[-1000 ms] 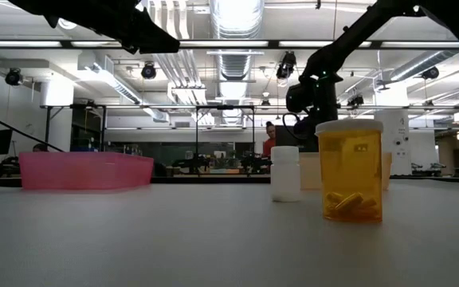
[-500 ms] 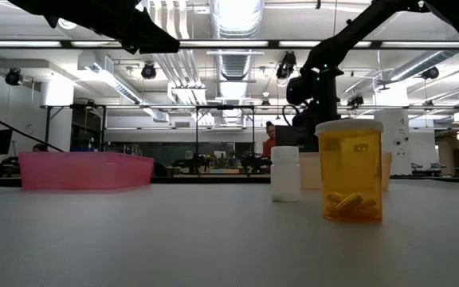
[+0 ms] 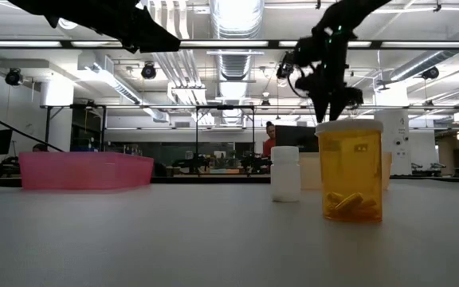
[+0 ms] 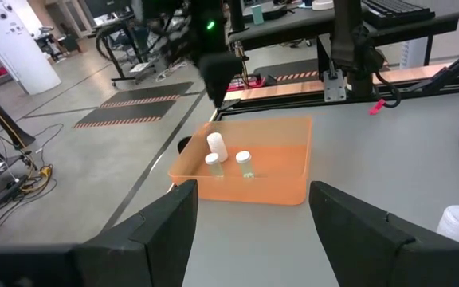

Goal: Pick and place medicine bottles into bin by pill shape (circle, oval)
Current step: Put the blue tablet bottle into the orange bin

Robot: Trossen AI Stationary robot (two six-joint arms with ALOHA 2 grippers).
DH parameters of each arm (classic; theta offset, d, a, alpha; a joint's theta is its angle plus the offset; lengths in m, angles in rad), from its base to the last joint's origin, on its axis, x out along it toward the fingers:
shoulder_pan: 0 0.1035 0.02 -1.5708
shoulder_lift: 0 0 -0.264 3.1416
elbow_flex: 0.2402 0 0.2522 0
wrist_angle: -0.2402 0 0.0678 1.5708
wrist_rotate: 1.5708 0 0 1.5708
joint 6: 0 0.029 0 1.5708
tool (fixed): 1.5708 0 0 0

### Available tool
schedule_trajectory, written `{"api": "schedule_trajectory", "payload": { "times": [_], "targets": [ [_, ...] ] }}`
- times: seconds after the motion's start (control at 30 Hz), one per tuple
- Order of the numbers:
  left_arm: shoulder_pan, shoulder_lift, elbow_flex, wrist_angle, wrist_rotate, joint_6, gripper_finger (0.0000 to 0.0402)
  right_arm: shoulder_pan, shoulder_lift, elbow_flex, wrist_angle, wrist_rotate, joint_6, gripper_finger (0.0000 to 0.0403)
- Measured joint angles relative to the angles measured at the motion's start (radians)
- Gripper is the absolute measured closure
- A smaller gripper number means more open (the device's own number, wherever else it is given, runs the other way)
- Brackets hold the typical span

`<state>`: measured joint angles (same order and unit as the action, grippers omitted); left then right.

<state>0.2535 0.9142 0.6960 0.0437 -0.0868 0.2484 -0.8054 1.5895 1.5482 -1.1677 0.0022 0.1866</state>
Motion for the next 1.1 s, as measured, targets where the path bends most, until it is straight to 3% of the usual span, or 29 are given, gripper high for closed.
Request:
{"api": "schedule_trajectory", "payload": {
  "times": [0.27, 0.63, 0.87, 1.1],
  "targets": [
    [0.0, 0.0, 0.0, 0.0, 0.0, -0.008, 0.0175, 0.242, -0.226, -0.15, 0.126, -0.001, 0.103, 0.0197],
    [0.0, 0.0, -0.001, 0.0, 0.004, -0.104, 0.0175, 0.645, -0.563, -0.529, 0.574, 0.078, 0.214, 0.0197],
    [-0.019, 0.0, -0.021, -0.001, 0.03, -0.237, 0.0175, 0.819, -0.728, -0.778, 0.95, 0.088, 0.106, 0.0197],
    [-0.088, 0.0, -0.035, 0.001, 0.031, -0.372, 0.0175, 0.901, -0.843, -0.954, 1.257, 0.088, -0.053, 0.0197]
  ]
}}
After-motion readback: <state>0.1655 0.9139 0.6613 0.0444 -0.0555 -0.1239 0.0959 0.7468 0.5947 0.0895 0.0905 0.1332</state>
